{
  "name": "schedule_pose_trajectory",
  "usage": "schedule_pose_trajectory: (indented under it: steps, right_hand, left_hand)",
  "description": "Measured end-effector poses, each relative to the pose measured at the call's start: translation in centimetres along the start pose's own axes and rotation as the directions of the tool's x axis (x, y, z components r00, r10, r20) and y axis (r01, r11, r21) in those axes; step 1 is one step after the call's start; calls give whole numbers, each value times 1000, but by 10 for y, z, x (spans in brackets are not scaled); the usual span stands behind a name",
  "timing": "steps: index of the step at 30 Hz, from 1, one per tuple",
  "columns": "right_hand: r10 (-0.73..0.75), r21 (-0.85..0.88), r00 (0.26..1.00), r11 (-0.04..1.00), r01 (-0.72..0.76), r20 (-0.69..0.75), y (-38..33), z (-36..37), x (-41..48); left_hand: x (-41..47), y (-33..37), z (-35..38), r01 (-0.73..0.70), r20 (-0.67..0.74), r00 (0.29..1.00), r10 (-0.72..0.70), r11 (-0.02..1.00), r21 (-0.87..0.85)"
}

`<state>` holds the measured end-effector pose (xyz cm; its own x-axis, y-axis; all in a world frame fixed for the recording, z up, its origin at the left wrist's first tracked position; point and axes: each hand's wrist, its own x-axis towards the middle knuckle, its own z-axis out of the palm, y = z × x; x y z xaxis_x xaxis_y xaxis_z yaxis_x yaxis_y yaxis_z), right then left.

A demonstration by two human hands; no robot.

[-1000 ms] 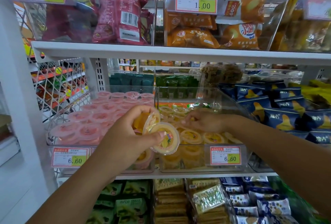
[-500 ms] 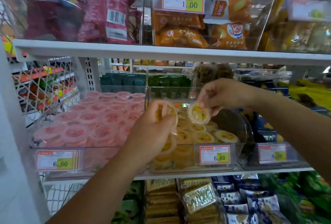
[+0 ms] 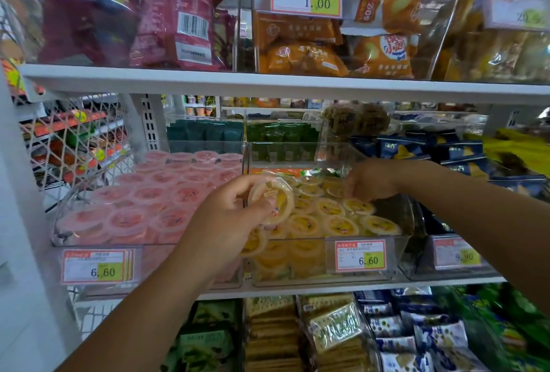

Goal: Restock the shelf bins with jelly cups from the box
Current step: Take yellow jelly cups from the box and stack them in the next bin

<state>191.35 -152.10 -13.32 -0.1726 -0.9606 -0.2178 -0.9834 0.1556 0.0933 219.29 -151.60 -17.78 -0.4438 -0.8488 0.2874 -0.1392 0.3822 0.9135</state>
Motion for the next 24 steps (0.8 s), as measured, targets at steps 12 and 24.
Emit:
schedule_pose_trajectory:
  steps: [12, 24]
  right_hand:
    - [-332, 777, 901, 472, 416, -281, -87, -19, -55]
    - [46, 778, 989, 623, 83, -142, -85, 3, 69]
  left_hand:
    - [7, 10, 2, 41, -93, 994, -52, 992, -115]
    - [6, 7, -44, 15, -48, 999, -24, 985, -169]
